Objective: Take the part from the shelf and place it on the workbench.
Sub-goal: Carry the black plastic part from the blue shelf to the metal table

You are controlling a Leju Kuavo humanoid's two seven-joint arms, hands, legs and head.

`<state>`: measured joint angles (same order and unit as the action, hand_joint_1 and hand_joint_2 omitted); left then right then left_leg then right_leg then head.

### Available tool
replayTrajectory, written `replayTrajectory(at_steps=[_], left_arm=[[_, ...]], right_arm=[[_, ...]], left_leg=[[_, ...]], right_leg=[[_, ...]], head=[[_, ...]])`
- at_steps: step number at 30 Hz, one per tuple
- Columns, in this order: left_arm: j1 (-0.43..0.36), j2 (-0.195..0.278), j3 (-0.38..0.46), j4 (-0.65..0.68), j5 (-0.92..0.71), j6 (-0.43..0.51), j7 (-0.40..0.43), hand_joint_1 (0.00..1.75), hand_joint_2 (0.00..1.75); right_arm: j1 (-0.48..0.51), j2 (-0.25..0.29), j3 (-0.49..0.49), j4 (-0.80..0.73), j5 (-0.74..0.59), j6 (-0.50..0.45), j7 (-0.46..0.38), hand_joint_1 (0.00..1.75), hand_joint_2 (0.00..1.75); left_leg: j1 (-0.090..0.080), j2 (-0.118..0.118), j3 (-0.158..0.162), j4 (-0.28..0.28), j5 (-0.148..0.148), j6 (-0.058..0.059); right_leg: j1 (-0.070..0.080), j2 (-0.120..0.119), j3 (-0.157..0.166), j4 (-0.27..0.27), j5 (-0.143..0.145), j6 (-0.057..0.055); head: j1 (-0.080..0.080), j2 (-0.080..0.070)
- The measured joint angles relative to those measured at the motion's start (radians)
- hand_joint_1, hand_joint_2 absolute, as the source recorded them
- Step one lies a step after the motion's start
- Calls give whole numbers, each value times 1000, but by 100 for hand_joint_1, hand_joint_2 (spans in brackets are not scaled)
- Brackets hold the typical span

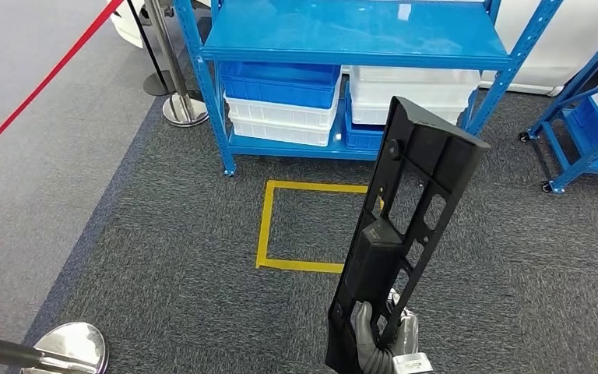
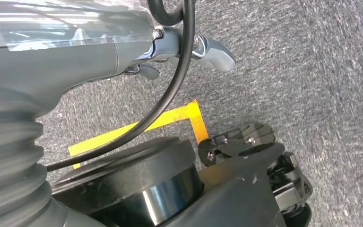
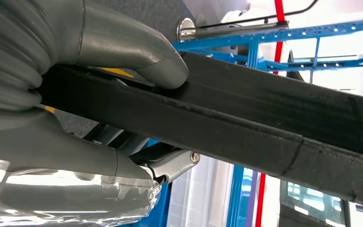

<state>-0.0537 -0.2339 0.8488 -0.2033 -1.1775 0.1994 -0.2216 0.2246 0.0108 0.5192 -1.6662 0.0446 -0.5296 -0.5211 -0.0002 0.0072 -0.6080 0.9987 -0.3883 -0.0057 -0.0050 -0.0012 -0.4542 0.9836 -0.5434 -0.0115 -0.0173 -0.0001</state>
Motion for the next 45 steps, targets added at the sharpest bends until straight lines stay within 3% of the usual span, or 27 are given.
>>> replayTrajectory(at_steps=[2,3,5,6,7,8,9,11,13,14,17,19,21,22,24,26,28,30,32,34,36,37,38,40,42,44,45], left_arm=[[-1,0,0,0,-2,-2,-1,0,175],[-2,0,0,0,-2,-3,-1,0,175],[-5,0,0,0,-2,-4,-2,0,175],[-7,0,0,0,-2,-4,-2,0,175],[-7,0,0,0,-2,-4,-2,0,175],[-6,0,0,0,-2,-4,-1,0,175],[-5,0,0,0,-2,-5,0,0,175],[-1,3,0,0,-3,-8,2,0,175],[6,6,0,0,-4,-10,3,0,175],[8,7,0,0,-4,-10,3,0,175],[11,7,-1,0,-4,-10,4,0,175],[11,7,-1,0,-5,-11,5,0,175],[11,7,-1,0,-4,-12,4,0,175],[10,8,-1,0,-4,-12,4,0,175],[8,8,-1,0,-5,-12,4,0,175],[4,9,-1,0,-5,-12,4,0,175],[-1,10,-1,0,-6,-13,4,0,175],[-3,11,-1,0,-8,-14,5,0,175],[-4,12,-1,0,-9,-16,5,0,175],[-5,13,-1,0,-10,-17,5,0,175],[-8,14,-1,0,-13,-19,4,0,175],[-9,14,-1,0,-15,-20,4,0,175],[-10,15,-1,0,-18,-20,5,0,175],[-9,15,-1,0,-22,-22,6,0,175],[-6,15,-1,0,-26,-22,7,0,175],[-2,16,-2,0,-28,-22,8,0,175],[1,17,-2,0,-28,-22,8,0,175]], right_arm=[[0,0,0,0,0,-1,0,175,175],[0,1,0,0,0,-1,0,175,175],[0,1,1,0,0,-2,0,175,175],[0,1,1,0,0,-2,0,175,175],[-1,1,1,1,0,-2,0,175,175],[-1,1,1,1,0,-1,0,175,175],[-1,1,1,1,0,0,0,175,175],[-3,1,3,2,0,3,0,175,175],[-8,1,7,6,0,5,0,175,175],[-11,1,8,8,0,5,0,175,175],[-19,1,12,15,0,7,0,175,175],[-21,1,12,19,0,7,0,175,175],[-24,1,12,24,1,7,0,175,175],[-26,1,13,27,1,7,0,175,175],[-28,1,13,32,1,7,0,175,175],[-31,1,14,34,1,7,0,175,175],[-35,1,17,36,1,8,0,175,175],[-39,1,21,39,0,13,0,175,175],[-42,1,25,46,-3,18,-1,175,175],[-47,1,30,54,-6,23,-4,175,175],[-53,1,35,62,-7,25,-8,175,175],[-57,1,37,67,-8,26,-8,175,175],[-60,1,39,73,-10,27,-9,175,175],[-66,1,41,84,-12,28,-9,175,175],[-70,2,43,92,-12,29,-10,175,175],[-74,3,44,98,-12,31,-11,175,175],[-76,3,45,101,-13,31,-11,175,175]], left_leg=[[2,-1,-17,23,-28,-10],[3,-2,-30,59,-68,-13],[5,-2,-59,179,-166,-17],[5,-2,-68,240,-196,-18],[4,-2,-66,280,-204,-17],[3,-2,-50,289,-191,-14],[1,-3,-18,263,-164,-7],[-6,-3,76,134,-127,18],[-13,-3,143,19,-133,35],[-15,-3,153,-6,-138,37],[-12,0,146,-40,-106,41],[-6,3,134,-57,-81,43],[-4,5,106,-50,-66,43],[-3,5,90,-42,-59,41],[4,6,57,-23,-50,33],[11,5,25,2,-43,22],[12,3,3,21,-36,9],[11,2,-6,27,-24,-5],[13,1,-15,31,-23,-18],[16,0,-33,79,-85,-25],[17,-1,-55,195,-189,-28],[16,-1,-60,256,-222,-28],[16,-1,-56,297,-230,-27],[13,-2,-5,282,-186,-17],[5,-4,98,147,-150,2],[-3,-6,182,9,-165,15],[-7,-6,198,-26,-174,18]], right_leg=[[-2,-5,-18,-1,14,-18],[-3,-8,-29,-1,24,-27],[3,-12,-53,3,41,-38],[7,-14,-67,8,50,-40],[11,-15,-83,13,57,-41],[15,-15,-99,19,65,-42],[19,-15,-114,26,71,-43],[26,-13,-138,36,84,-43],[26,-14,-152,40,98,-36],[23,-15,-158,39,107,-31],[17,-13,-169,34,115,-13],[11,-7,-188,84,50,3],[-2,-4,-217,198,-37,19],[-8,-4,-225,250,-54,26],[-19,-4,-201,271,-21,37],[-27,-4,-123,177,22,50],[-25,0,-59,74,13,49],[-19,3,-49,41,-3,35],[-18,1,-63,39,7,16],[-18,-3,-84,38,26,-5],[-13,-6,-108,40,46,-16],[-9,-7,-122,41,57,-18],[-5,-7,-136,42,67,-19],[2,-7,-165,46,88,-20],[7,-6,-188,49,107,-18],[8,-6,-198,48,128,-10],[6,-7,-200,44,139,-4]], head=[[-1,0],[-4,0],[-8,0],[-9,0],[-9,0],[-9,0],[-9,0],[-9,0],[-8,0],[-8,0],[-9,0],[-5,0],[-2,0],[-1,0],[0,0],[0,0],[2,0],[3,0],[3,0],[-1,0],[-8,0],[-10,0],[-10,0],[-10,0],[-10,0],[-10,0],[-10,0]])
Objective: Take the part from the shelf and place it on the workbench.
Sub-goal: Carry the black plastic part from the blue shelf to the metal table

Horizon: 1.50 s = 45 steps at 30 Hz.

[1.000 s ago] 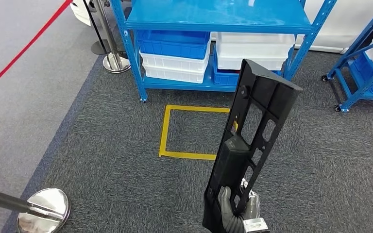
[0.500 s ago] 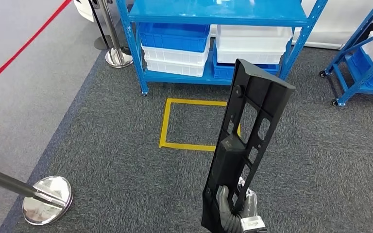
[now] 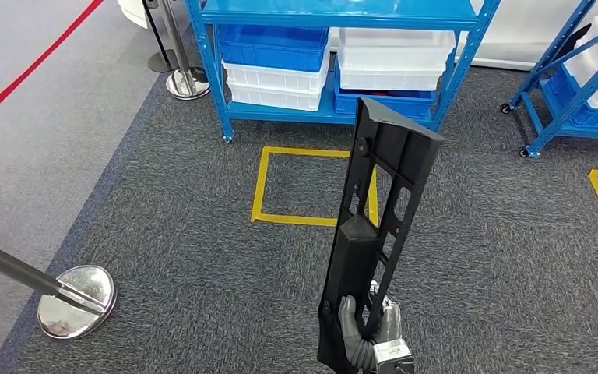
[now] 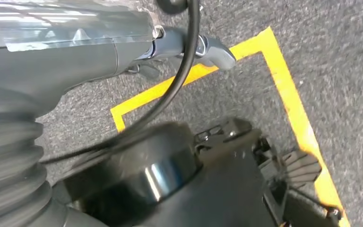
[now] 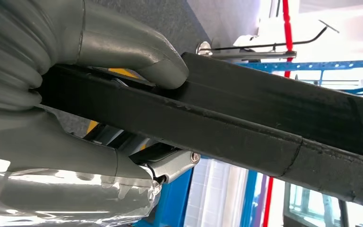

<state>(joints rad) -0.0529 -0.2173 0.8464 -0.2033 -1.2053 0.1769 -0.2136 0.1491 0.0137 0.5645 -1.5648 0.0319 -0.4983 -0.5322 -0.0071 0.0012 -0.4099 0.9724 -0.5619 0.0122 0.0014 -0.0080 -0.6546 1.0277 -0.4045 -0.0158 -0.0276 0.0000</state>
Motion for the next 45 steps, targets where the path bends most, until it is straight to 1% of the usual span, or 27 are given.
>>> replayTrajectory(at_steps=[2,3,5,6,7,8,10,11,12,14,15,16,18,20,22,23,24,25,27,29,32,34,37,39,40,43,45], left_arm=[[6,-2,-1,0,0,0,0,0,175],[7,-2,-1,1,0,0,0,0,175],[8,-3,-2,1,-1,0,-1,0,175],[8,-3,-2,1,-1,1,-3,0,175],[8,-3,-3,1,-2,1,-4,0,175],[7,-3,-3,1,-1,1,-5,0,175],[6,-3,-2,1,3,1,-6,0,175],[5,-3,-2,1,5,1,-6,0,175],[3,-3,-2,1,6,1,-6,0,175],[1,-3,-2,1,5,0,-6,0,175],[0,-2,-2,1,4,0,-5,0,175],[-1,-2,-2,1,1,0,-4,0,175],[-3,-1,-2,1,-4,0,0,0,175],[-5,1,-2,1,-11,0,5,0,175],[-9,3,-2,1,-16,1,7,0,175],[-10,3,-2,1,-19,1,8,0,175],[-11,4,-2,1,-23,1,10,0,175],[-10,4,-3,1,-27,1,12,0,175],[-5,4,-4,1,-33,2,19,0,175],[4,4,-6,1,-37,2,26,0,175],[12,3,-6,1,-44,1,34,0,175],[12,3,-6,1,-46,0,40,0,175],[12,3,-6,1,-48,1,51,0,175],[12,3,-6,1,-50,1,61,0,175],[11,3,-6,1,-50,1,64,0,175],[10,4,-6,1,-51,3,69,0,175],[11,5,-6,1,-50,8,69,0,175]], right_arm=[[-3,0,2,6,0,1,-1,175,175],[-4,-1,3,9,0,2,-1,175,175],[-5,-2,3,17,-3,1,-2,175,175],[-6,-3,3,21,-5,0,-3,175,175],[-6,-3,3,27,-6,0,-4,175,175],[-6,-3,4,32,-7,-1,-5,175,175],[-5,-4,4,41,-11,-4,-8,175,175],[-5,-4,4,45,-13,-5,-9,175,175],[-5,-5,4,49,-15,-6,-10,175,175],[-6,-4,4,54,-17,-7,-12,175,175],[-6,-4,5,56,-17,-7,-13,175,175],[-7,-4,5,58,-17,-7,-14,175,175],[-7,-4,7,64,-17,-8,-17,175,175],[-8,-4,7,71,-17,-10,-21,175,175],[-9,-3,8,78,-16,-17,-27,175,175],[-9,-3,8,80,-16,-22,-30,175,175],[-9,-3,8,83,-15,-26,-32,175,175],[-9,-3,8,84,-15,-30,-33,175,175],[-9,-3,8,86,-15,-37,-35,175,175],[-8,-3,7,83,-14,-51,-39,175,175],[0,-3,0,69,-13,-75,-44,175,175],[11,-3,-9,55,-20,-81,-46,175,175],[32,-3,-23,42,-39,-82,-53,175,175],[49,-3,-34,37,-50,-82,-60,175,175],[56,-3,-39,35,-53,-82,-63,175,175],[67,-3,-49,26,-55,-83,-67,175,175],[71,0,-54,19,-54,-85,-71,175,175]], left_leg=[[1,3,-7,-17,20,5],[3,5,-17,-22,34,11],[8,11,-45,-25,61,22],[8,11,-63,-23,72,26],[7,12,-79,-19,81,27],[7,13,-96,-15,91,27],[8,14,-130,-5,109,22],[8,14,-145,3,117,19],[7,13,-159,11,122,15],[4,11,-176,30,129,5],[2,11,-183,37,134,-1],[1,11,-187,40,139,-7],[3,9,-199,54,131,-20],[7,6,-222,122,68,-30],[8,4,-253,246,-10,-37],[8,3,-260,295,-30,-39],[9,3,-252,311,-30,-40],[9,3,-226,290,-13,-40],[11,-6,-140,163,33,-34],[10,-25,-82,61,49,-25],[9,-23,-77,30,49,-11],[13,-9,-81,19,58,4],[13,15,-92,15,67,19],[11,31,-97,16,70,22],[10,40,-98,17,70,22],[5,64,-94,24,64,13],[-1,79,-96,30,60,3]], right_leg=[[-3,0,-4,-9,15,12],[-3,2,-10,-3,-1,18],[-7,5,-31,62,-90,27],[-9,5,-44,123,-143,31],[-12,5,-56,189,-176,35],[-14,5,-62,246,-177,38],[-18,5,-42,286,-111,43],[-21,5,-7,255,-78,44],[-22,4,48,189,-70,42],[-20,4,155,38,-111,34],[-18,4,185,-11,-135,29],[-17,4,191,-32,-146,23],[-20,2,183,-39,-140,8],[-22,-3,172,-42,-126,-8],[-19,-5,158,-39,-115,-14],[-17,-6,150,-35,-111,-14],[-16,-6,142,-31,-108,-13],[-16,-5,135,-26,-106,-12],[-16,1,123,-15,-103,-8],[-15,10,112,-8,-97,2],[-14,22,97,-6,-85,23],[-14,22,81,20,-104,33],[-15,16,2,188,-198,41],[-16,13,-33,271,-219,45],[-16,10,-23,259,-200,45],[-11,-36,81,67,-112,39],[-6,-58,112,-3,-96,27]], head=[[0,0],[1,0],[5,0],[6,0],[7,0],[8,0],[8,0],[8,0],[9,0],[8,0],[8,0],[7,0],[5,0],[0,0],[-4,0],[-4,0],[-4,0],[-4,0],[-4,0],[-5,0],[-6,0],[-2,0],[7,0],[8,0],[8,0],[9,0],[9,0]])
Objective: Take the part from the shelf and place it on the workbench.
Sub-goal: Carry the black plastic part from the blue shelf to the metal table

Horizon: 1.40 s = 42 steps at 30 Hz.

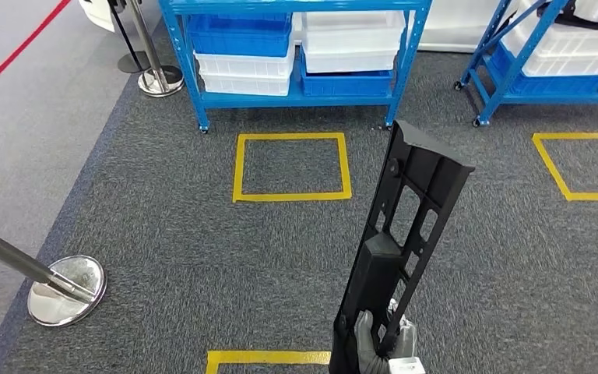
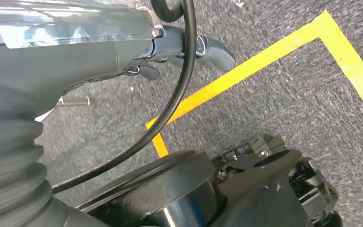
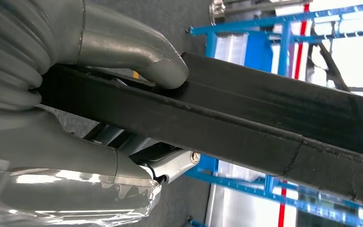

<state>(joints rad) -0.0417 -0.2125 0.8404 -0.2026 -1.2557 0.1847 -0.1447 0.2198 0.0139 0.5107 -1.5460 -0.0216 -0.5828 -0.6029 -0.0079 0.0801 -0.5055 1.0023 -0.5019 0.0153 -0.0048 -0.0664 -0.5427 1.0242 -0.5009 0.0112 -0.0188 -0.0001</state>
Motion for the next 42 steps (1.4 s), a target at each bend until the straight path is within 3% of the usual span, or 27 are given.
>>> replayTrajectory(at_steps=[2,4,5,7,8,9,10,12,14,16,18,20,22,23,24,25,26,28,30,31,33,35,37,39,40,42], left_arm=[[0,1,0,0,0,4,-2,0,175],[-2,2,0,0,-2,5,-5,0,175],[-3,2,0,0,-3,4,-7,0,175],[-6,2,0,0,-3,4,-11,0,175],[-10,2,0,0,-4,3,-13,0,175],[-13,2,0,0,-6,3,-13,0,175],[-14,2,0,0,-9,2,-12,0,175],[-12,1,0,0,-18,0,-9,0,175],[-5,0,0,0,-22,-1,-7,0,175],[-2,0,0,0,-24,-3,-8,0,175],[-4,-1,-1,0,-31,-4,-8,0,175],[-3,-2,-1,0,-40,-6,-9,0,175],[-2,-2,-1,0,-47,-8,-10,0,175],[-2,-1,-1,0,-50,-9,-11,0,175],[-1,1,-1,0,-52,-9,-12,0,175],[-1,2,-1,0,-54,-10,-13,0,175],[-1,3,-1,0,-56,-11,-13,0,175],[-1,4,-1,0,-58,-11,-14,0,175],[-1,5,-1,0,-61,-12,-15,0,175],[-1,5,-1,0,-63,-12,-15,0,175],[-2,8,-1,0,-68,-11,-16,0,175],[-3,10,-1,0,-70,-11,-18,0,175],[-6,10,-1,0,-71,-10,-22,0,175],[-12,11,-1,0,-71,-10,-26,0,175],[-15,11,-1,0,-71,-10,-26,0,175],[-13,11,-1,0,-73,-9,-25,0,175]], right_arm=[[6,3,-6,-5,0,-1,-3,175,175],[14,5,-12,-9,-3,0,-5,175,175],[16,7,-15,-11,-4,1,-5,175,175],[17,9,-20,-12,-6,4,-7,175,175],[18,10,-22,-12,-7,5,-8,175,175],[20,10,-24,-12,-10,5,-9,175,175],[21,11,-27,-12,-12,5,-11,175,175],[23,14,-31,-12,-14,6,-15,175,175],[22,16,-35,-12,-13,6,-18,175,175],[23,18,-38,-13,-2,4,-19,175,175],[26,19,-43,-16,30,-5,-14,175,175],[29,23,-52,-28,81,-15,0,175,175],[31,29,-69,-50,134,-22,14,175,175],[34,33,-80,-64,155,-23,21,175,175],[39,35,-94,-80,170,-24,26,175,175],[46,36,-110,-99,182,-23,30,175,175],[52,36,-128,-119,191,-21,34,175,175],[61,36,-164,-156,202,-17,37,175,175],[65,37,-191,-187,212,-20,34,175,175],[69,37,-203,-204,218,-22,31,175,175],[80,38,-228,-239,227,-27,23,175,175],[89,38,-252,-273,231,-29,19,175,175],[96,39,-271,-305,231,-30,18,175,175],[106,39,-290,-330,230,-31,16,175,175],[111,39,-299,-339,230,-31,16,175,175],[118,39,-312,-354,230,-31,15,175,175]], left_leg=[[-3,18,0,2,-2,-8],[0,2,-6,23,-23,-19],[2,-20,-20,58,-50,-24],[5,-62,-68,181,-119,-31],[5,-71,-90,242,-144,-32],[5,-74,-100,277,-150,-32],[5,-76,-94,276,-137,-31],[7,-94,-43,172,-67,-24],[10,-146,-1,61,-18,-16],[9,-172,7,24,-17,-10],[12,-149,8,8,-16,0],[17,-122,10,-5,-7,14],[16,-93,9,-9,-3,22],[14,-78,8,-8,-3,23],[13,-64,7,-8,-3,23],[12,-51,7,-8,-3,22],[11,-38,8,-8,-4,22],[9,-18,14,-7,-8,18],[2,-2,18,-5,-13,10],[-1,6,19,-5,-15,6],[-4,19,22,-5,-19,-2],[-1,-5,11,27,-49,-11],[3,-52,-34,141,-117,-18],[4,-72,-80,265,-167,-22],[5,-74,-84,283,-163,-23],[8,-83,-44,209,-101,-23]], right_leg=[[1,16,-5,-5,1,-14],[-2,34,-8,-10,8,-26],[-5,42,-9,-12,12,-32],[-6,60,-15,-12,16,-39],[-5,71,-17,-10,18,-41],[-5,82,-19,-8,18,-41],[-4,95,-19,-6,18,-41],[-4,122,-20,0,18,-40],[-4,150,-28,5,23,-32],[-7,173,-47,9,33,-16],[-8,182,-62,10,41,-1],[-4,139,-83,47,16,11],[-5,87,-134,158,-47,19],[-7,78,-164,223,-76,22],[-9,73,-183,268,-89,25],[-10,70,-184,278,-83,27],[-11,65,-164,249,-60,27],[-7,31,-83,111,-3,20],[1,-1,-29,12,22,5],[4,-5,-23,-4,22,-1],[3,16,-27,-7,26,-12],[-4,35,-29,-14,33,-24],[-8,55,-32,-17,37,-32],[-8,77,-35,-16,39,-34],[-8,90,-35,-14,39,-34],[-8,119,-34,-8,39,-33]], head=[[-2,0],[-4,0],[-7,0],[-12,0],[-13,0],[-13,0],[-13,0],[-13,0],[-11,0],[-11,0],[-12,0],[-6,0],[1,0],[2,0],[2,0],[2,0],[2,0],[3,0],[1,0],[0,0],[-2,0],[-5,0],[-10,0],[-12,0],[-12,0],[-12,0]])
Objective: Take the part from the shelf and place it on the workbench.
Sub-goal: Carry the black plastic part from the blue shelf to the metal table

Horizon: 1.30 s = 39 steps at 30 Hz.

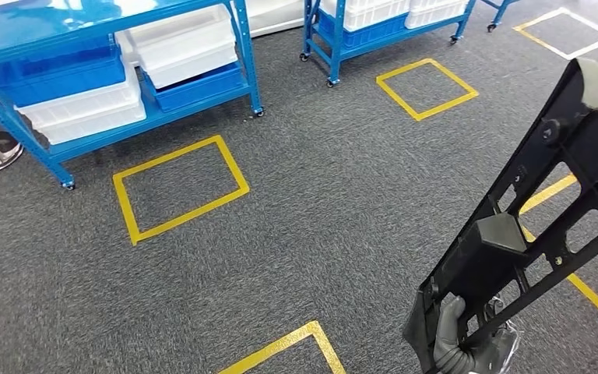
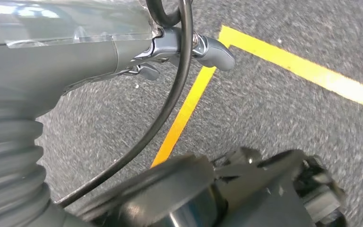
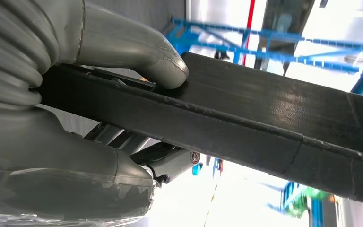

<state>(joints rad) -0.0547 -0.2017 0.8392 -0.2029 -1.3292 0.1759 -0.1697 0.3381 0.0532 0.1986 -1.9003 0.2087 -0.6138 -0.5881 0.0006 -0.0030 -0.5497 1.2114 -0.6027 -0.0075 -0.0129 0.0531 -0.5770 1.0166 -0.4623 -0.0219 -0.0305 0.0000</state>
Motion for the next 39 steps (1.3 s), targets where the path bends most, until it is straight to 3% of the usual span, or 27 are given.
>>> replayTrajectory(at_steps=[2,4,6,7,9,11,13,14,15,17,18,20,22,24,26,28,29,30,31,33,35,37,39], left_arm=[[7,0,0,0,-2,2,1,0,175],[12,-1,0,1,-2,4,-1,0,175],[11,-2,0,1,-4,8,-2,0,175],[11,-3,0,1,-6,10,-2,0,175],[13,-6,0,1,-10,13,-3,0,175],[14,-6,0,1,-12,17,-4,0,175],[15,-9,0,1,-19,30,0,0,175],[15,-13,-2,1,-25,40,4,0,175],[14,-19,-3,1,-30,51,9,0,175],[12,-27,-6,0,-35,66,14,0,175],[12,-30,-7,0,-37,70,15,0,175],[12,-32,-10,0,-41,73,13,0,175],[11,-32,-13,0,-45,73,9,0,175],[10,-33,-16,-1,-48,72,4,0,175],[9,-33,-17,-1,-52,69,-2,0,175],[2,-32,-18,-1,-56,65,-4,0,175],[-1,-32,-19,-1,-60,63,-3,0,175],[-3,-32,-20,-1,-63,62,-1,0,175],[-3,-32,-21,-1,-66,60,2,0,175],[1,-33,-23,0,-68,57,6,0,175],[5,-35,-23,0,-69,55,7,0,175],[4,-36,-24,1,-70,55,10,0,175],[3,-36,-25,1,-73,54,13,0,175]], right_arm=[[3,0,-10,-12,0,-2,-4,175,175],[7,0,-22,-25,0,-7,-11,175,175],[16,0,-37,-41,-1,-11,-18,175,175],[23,0,-47,-50,-4,-10,-21,175,175],[30,0,-66,-67,-15,-6,-26,175,175],[33,0,-81,-79,-22,-2,-29,175,175],[41,0,-95,-88,-25,-3,-33,175,175],[47,0,-104,-95,-27,-4,-37,175,175],[55,0,-114,-104,-30,-5,-41,175,175],[70,0,-135,-128,-33,-5,-50,175,175],[76,0,-145,-141,-32,-5,-54,175,175],[84,0,-167,-163,-26,-4,-59,175,175],[91,0,-191,-180,-16,-1,-56,175,175],[96,0,-215,-196,-1,4,-49,175,175],[98,-1,-237,-209,21,7,-39,175,175],[107,-1,-260,-220,41,9,-32,175,175],[114,-2,-272,-228,47,12,-30,175,175],[121,-2,-284,-236,50,16,-28,175,175],[127,-2,-297,-243,50,20,-27,175,175],[135,-4,-320,-256,50,28,-26,175,175],[140,-7,-338,-265,52,34,-25,175,175],[145,-10,-355,-271,57,39,-23,175,175],[149,-15,-373,-274,64,47,-18,175,175]], left_leg=[[7,-47,51,-120,59,1],[10,-84,69,-180,65,5],[8,-71,68,-195,63,17],[9,-60,68,-199,69,25],[13,-32,69,-209,79,40],[8,-1,67,-211,81,46],[3,30,65,-211,80,47],[2,44,65,-210,79,48],[0,56,66,-210,77,48],[-4,75,73,-210,71,45],[-8,82,77,-210,67,41],[-14,96,83,-211,61,33],[-15,105,91,-212,55,24],[-14,71,80,-174,22,14],[-12,20,32,-61,-43,8],[-12,1,-15,55,-87,6],[-11,-1,-20,70,-79,6],[-10,-4,-8,46,-51,6],[-7,-10,15,-11,-9,7],[0,-53,60,-128,51,8],[2,-83,74,-177,55,15],[0,-67,74,-190,55,30],[0,-42,78,-201,63,47]], right_leg=[[0,30,-7,10,0,6],[0,54,-24,18,7,21],[-1,74,-39,17,19,38],[-1,68,-45,20,19,45],[1,21,-72,72,-14,54],[0,-33,-130,195,-77,61],[-2,-48,-173,291,-108,66],[-2,-51,-169,290,-99,66],[-2,-56,-143,250,-74,65],[3,-90,-58,110,-23,54],[7,-109,-25,55,-9,47],[14,-125,-4,14,-10,32],[10,-104,-5,9,-7,23],[2,-83,-4,-1,-2,12],[-1,-63,-4,-4,1,5],[0,-39,-4,-3,1,4],[0,-26,-3,-1,1,4],[0,-11,-3,2,0,4],[-1,5,-2,6,-1,6],[0,35,-7,16,-2,13],[0,61,-23,24,3,25],[-3,81,-35,24,11,40],[-2,45,-50,47,-4,49]], head=[[0,0],[1,0],[1,0],[2,0],[10,0],[19,0],[20,0],[20,0],[20,0],[21,0],[21,0],[19,0],[18,0],[15,0],[11,0],[10,0],[10,0],[10,0],[10,0],[10,0],[10,0],[10,0],[15,0]])
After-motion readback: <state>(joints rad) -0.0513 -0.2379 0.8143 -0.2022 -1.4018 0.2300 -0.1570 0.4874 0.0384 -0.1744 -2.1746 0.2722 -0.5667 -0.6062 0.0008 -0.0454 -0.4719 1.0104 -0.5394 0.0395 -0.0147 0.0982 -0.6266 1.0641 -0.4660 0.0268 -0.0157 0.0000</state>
